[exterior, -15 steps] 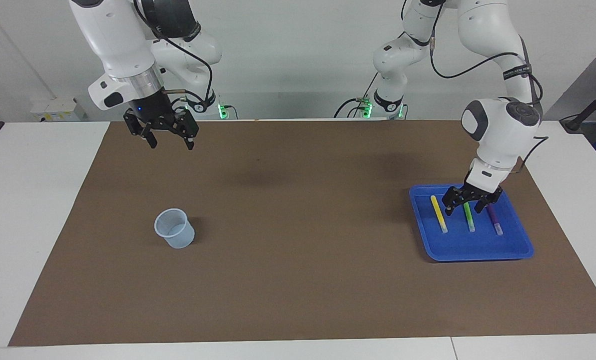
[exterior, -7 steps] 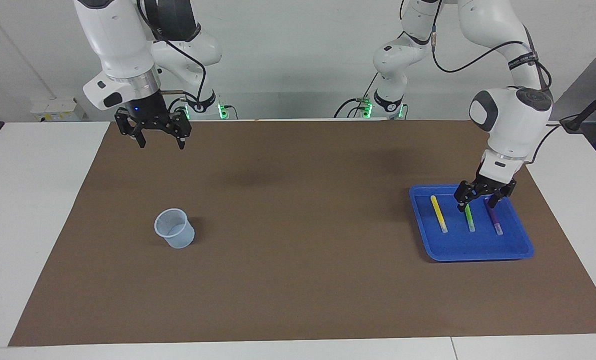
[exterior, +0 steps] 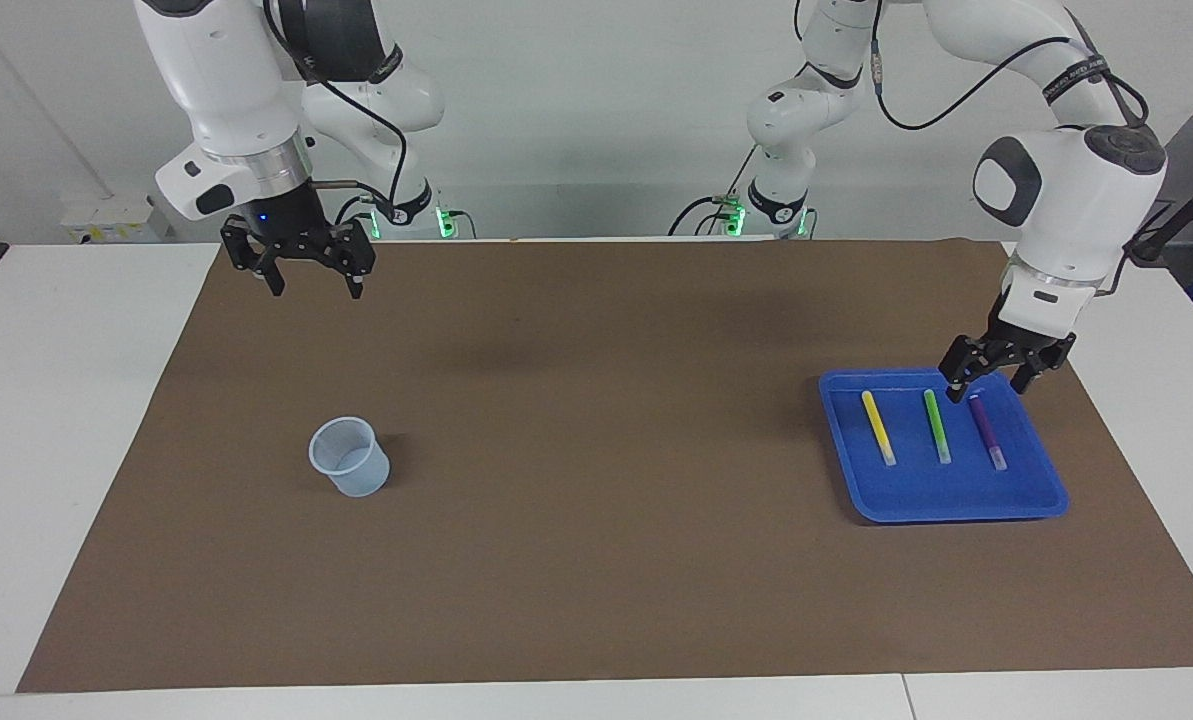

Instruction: Right arm passes pens to left for tray arrangement

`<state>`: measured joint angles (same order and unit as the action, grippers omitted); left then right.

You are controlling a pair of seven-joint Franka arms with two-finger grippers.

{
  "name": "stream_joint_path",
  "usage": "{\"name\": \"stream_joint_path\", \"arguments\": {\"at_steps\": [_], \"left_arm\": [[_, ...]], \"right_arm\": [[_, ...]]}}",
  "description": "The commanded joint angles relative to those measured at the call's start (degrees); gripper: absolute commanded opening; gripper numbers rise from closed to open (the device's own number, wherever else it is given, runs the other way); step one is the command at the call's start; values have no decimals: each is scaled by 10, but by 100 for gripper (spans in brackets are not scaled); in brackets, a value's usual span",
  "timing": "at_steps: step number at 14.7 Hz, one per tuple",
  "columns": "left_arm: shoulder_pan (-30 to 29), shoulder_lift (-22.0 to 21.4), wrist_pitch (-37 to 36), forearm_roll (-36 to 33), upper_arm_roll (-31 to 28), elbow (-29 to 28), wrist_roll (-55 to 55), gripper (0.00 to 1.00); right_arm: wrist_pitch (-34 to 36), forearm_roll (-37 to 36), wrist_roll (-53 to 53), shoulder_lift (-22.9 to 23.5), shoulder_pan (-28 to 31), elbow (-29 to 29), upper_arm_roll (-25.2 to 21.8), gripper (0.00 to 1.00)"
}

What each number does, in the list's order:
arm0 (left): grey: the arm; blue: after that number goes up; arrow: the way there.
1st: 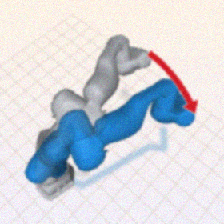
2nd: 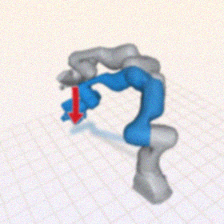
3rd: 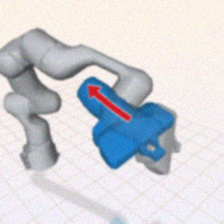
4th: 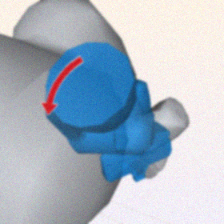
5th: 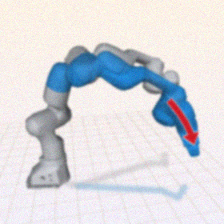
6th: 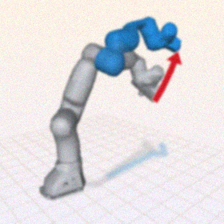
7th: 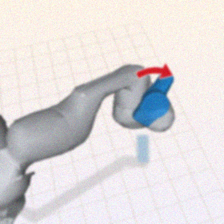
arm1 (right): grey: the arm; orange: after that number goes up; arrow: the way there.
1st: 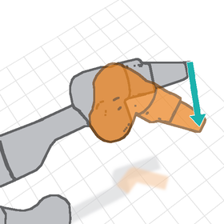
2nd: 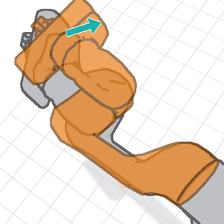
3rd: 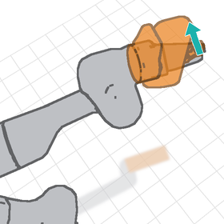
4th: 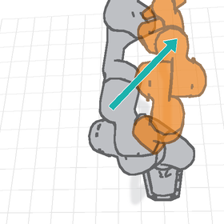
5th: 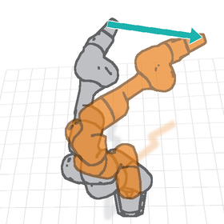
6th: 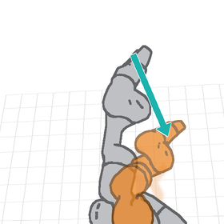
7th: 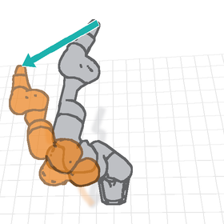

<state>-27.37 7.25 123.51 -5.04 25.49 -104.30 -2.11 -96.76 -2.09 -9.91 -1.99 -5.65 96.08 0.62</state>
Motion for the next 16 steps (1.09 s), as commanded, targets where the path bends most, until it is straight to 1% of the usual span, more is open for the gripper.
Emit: {"name": "stream_joint_path", "arguments": {"at_steps": [1, 2, 3, 4, 5, 6, 7, 8, 9, 11, 13, 16], "left_arm": [[6, -12, -39, -11, 0, 19, 7, 100], [25, -13, -55, -11, -4, 32, 7, 100], [45, -14, -69, -11, -23, 40, 6, 100], [83, -18, -76, -10, -59, 43, 6, 100], [151, -25, -78, -10, -134, 44, 8, 100], [238, -30, -84, -9, -224, 45, 11, 100], [314, -39, -92, -9, -296, 44, 11, 100], [372, -47, -100, -9, -354, 45, 10, 100], [396, -56, -109, -5, -383, 45, 11, 100], [391, -65, -127, -3, -385, 51, 14, 100], [363, -65, -129, -3, -374, 53, 17, 100], [314, -61, -129, 14, -331, 56, 22, 100]], "right_arm": [[-2, 13, 15, -12, 4, 10, -2, 100], [-2, 13, 16, -13, 3, 12, -2, 100], [-2, 13, 16, -13, 3, 12, -1, 100], [-2, 13, 16, -13, 2, 12, -1, 100], [-2, 13, 16, -13, 2, 12, -1, 100], [-2, 13, 16, -14, 2, 13, -1, 100], [-1, 13, 17, -14, 2, 13, -1, 100], [-1, 14, 19, -14, 3, 14, -1, 100], [-1, 14, 19, -14, 3, 14, -1, 100], [-2, 13, 20, -14, 3, 13, -1, 100], [-4, 14, 20, -14, 3, 14, -2, 100], [-4, 14, 19, -14, 3, 14, -1, 100]]}}
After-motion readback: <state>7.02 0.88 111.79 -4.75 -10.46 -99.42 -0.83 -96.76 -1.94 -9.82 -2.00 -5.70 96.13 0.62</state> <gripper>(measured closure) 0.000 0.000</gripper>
